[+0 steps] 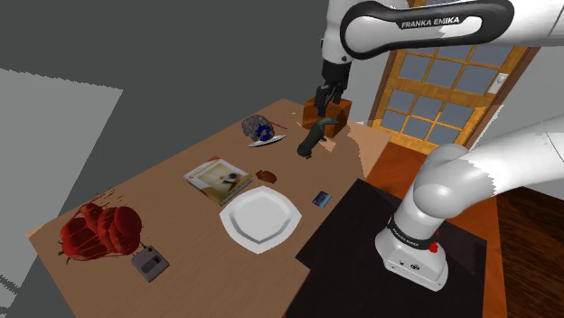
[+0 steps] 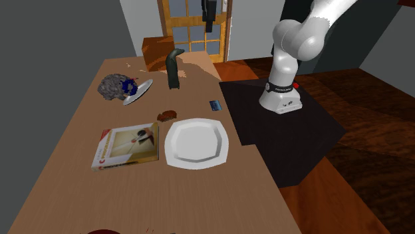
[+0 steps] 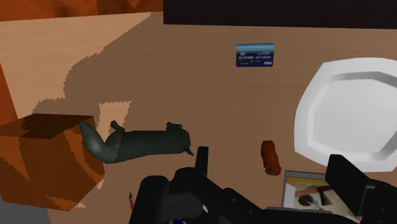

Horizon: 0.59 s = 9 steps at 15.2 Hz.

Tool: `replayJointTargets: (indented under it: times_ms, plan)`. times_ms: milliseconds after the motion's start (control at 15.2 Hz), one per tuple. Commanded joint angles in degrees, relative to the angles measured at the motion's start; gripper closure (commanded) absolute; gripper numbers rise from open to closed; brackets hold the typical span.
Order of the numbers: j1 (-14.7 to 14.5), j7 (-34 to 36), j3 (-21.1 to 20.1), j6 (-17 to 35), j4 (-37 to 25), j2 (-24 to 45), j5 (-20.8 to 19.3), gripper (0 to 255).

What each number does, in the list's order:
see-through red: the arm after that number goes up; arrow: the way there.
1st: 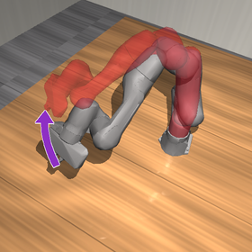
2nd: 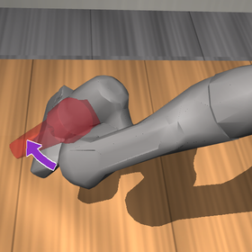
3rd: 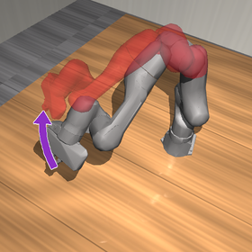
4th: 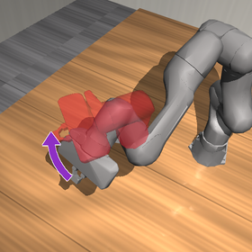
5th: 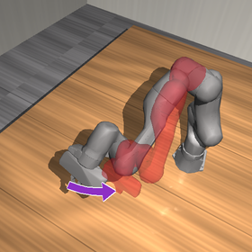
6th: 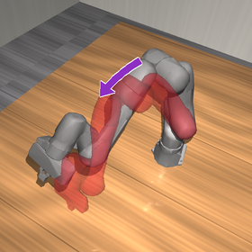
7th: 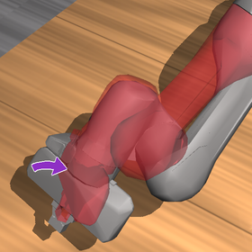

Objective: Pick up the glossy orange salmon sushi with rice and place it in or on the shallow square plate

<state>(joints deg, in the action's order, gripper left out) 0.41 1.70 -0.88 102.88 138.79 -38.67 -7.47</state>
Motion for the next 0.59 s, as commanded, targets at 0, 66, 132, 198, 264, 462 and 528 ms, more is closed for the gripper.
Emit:
replayJointTargets:
  times_ms: [0,66,132,198,264,462,528]
  plan:
    - [-0.4,0.5,-0.4,4.4,1.6,2.9,-0.1,0]
    - [-0.5,0.6,-0.6,6.4,2.1,4.4,-0.2,0]
    - [-0.6,0.7,-0.7,8.4,2.5,6.0,-0.4,0]
    - [-0.7,0.8,-0.9,10.3,2.8,7.6,-0.5,0]
    - [-0.8,1.0,-1.0,12.3,3.1,9.4,-0.7,0]
    - [-1.1,1.5,-1.6,17.9,3.3,14.9,-1.4,0]
    - [-1.1,1.7,-1.8,19.8,3.3,16.9,-1.7,0]
